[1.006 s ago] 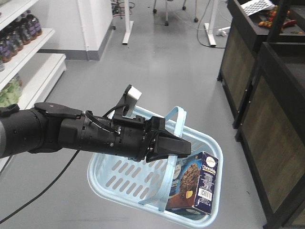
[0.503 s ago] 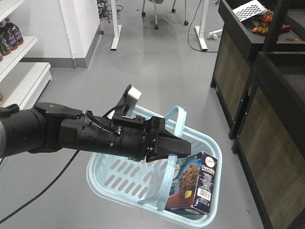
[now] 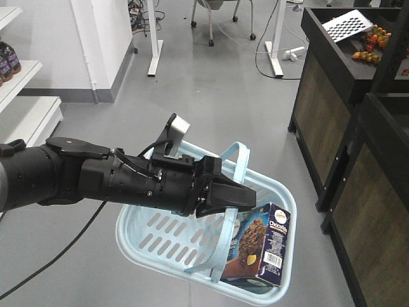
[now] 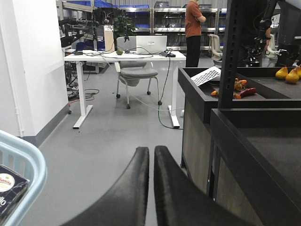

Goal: Left arm holds basket, right arm returns cookies

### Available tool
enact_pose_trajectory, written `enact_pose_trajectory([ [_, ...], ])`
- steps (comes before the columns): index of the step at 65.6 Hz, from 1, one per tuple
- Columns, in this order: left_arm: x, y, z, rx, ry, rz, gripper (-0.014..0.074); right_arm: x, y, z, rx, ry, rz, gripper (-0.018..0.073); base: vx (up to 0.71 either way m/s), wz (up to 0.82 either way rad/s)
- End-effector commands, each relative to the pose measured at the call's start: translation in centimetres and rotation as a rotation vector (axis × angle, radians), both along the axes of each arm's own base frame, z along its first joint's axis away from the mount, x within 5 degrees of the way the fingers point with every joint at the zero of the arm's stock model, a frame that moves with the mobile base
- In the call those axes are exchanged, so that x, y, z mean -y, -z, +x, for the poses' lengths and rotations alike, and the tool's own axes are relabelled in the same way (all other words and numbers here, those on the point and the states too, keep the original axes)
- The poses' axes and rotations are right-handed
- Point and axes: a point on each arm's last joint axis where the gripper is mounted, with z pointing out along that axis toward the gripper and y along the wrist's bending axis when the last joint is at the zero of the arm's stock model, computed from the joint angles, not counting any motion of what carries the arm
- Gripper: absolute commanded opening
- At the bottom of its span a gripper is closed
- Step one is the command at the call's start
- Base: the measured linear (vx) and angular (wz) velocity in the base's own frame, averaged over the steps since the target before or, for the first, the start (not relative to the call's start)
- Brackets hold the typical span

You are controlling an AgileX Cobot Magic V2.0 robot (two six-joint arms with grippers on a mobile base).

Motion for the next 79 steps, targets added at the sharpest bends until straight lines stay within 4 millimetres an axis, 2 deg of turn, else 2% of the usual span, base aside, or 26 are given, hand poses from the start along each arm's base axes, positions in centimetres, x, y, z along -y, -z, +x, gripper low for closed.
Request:
enact_pose_trajectory([
  [1, -0.03, -3.74, -0.55, 0.026, -0.004, -0.159, -0.0003, 0.01, -0.15, -0.02, 0.066, 0.002, -0.016, -0.0006, 0.33, -0.02],
  [79, -0.03, -3.74, -0.55, 0.026, -0.004, -0.159, -0.0003, 0.01, -0.15, -0.02, 0.066, 0.002, -0.016, -0.0006, 0.37, 0.02],
])
